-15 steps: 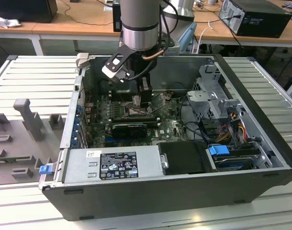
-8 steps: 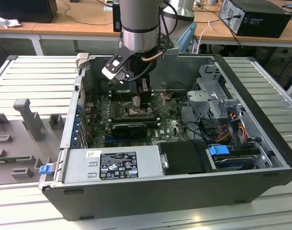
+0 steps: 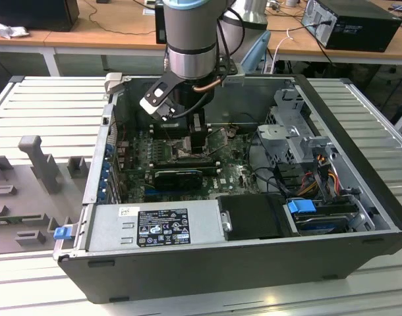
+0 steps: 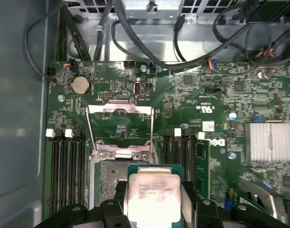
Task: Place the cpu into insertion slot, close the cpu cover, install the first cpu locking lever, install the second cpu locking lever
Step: 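Place the cpu into insertion slot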
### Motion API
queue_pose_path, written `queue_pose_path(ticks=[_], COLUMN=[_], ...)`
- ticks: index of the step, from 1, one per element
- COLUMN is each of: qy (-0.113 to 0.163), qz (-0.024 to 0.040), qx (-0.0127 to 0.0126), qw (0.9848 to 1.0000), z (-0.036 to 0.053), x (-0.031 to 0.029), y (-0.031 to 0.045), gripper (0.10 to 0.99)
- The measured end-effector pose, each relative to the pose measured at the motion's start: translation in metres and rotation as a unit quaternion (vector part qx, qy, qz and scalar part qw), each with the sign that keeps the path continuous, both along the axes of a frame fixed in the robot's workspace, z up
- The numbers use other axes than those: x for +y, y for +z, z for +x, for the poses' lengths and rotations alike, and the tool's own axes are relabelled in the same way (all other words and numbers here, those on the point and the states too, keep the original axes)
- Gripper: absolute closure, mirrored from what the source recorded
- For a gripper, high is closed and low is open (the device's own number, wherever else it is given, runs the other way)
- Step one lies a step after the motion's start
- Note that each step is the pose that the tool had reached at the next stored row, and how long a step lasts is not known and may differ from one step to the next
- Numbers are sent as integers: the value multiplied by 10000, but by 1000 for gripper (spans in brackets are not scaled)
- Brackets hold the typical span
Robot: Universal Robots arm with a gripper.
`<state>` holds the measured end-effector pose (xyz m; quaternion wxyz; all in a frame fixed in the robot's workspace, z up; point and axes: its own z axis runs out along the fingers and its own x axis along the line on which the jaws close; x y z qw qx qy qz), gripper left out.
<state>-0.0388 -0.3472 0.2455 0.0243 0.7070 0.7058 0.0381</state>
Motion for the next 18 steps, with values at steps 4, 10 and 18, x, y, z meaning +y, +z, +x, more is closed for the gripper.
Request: queue_pose_path(ticks=[4,10,18], qy=[0,-1,-1], qz=[-1,-1,0], qx=[0,0,0], qw=[10000,10000,10000], z=[-7,-81,-95], x=[141,176,263], y=[-109,-209,-370], gripper=[557,557,557])
